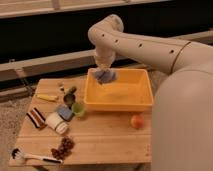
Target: Place towel in tray
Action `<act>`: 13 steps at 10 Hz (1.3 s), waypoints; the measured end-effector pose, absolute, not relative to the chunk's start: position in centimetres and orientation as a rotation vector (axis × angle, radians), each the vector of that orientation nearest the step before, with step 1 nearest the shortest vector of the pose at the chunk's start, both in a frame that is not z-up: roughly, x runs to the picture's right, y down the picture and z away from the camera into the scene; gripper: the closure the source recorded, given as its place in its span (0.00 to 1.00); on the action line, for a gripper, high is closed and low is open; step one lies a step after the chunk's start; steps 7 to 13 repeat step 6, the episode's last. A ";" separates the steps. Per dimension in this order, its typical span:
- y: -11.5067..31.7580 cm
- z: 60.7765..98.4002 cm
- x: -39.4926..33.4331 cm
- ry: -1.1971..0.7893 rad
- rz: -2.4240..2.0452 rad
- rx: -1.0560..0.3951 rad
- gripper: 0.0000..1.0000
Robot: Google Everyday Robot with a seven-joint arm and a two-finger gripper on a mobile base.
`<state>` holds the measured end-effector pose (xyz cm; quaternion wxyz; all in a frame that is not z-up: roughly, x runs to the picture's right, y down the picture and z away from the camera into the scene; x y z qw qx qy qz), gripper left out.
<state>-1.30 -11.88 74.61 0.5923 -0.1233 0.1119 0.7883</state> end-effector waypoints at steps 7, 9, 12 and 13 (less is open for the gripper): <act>-11.8 74.9 -1.4 0.261 1.834 -0.293 0.25; -11.8 74.9 -1.4 0.261 1.834 -0.293 0.25; -11.8 74.9 -1.4 0.261 1.834 -0.293 0.25; -11.8 74.9 -1.4 0.261 1.834 -0.293 0.25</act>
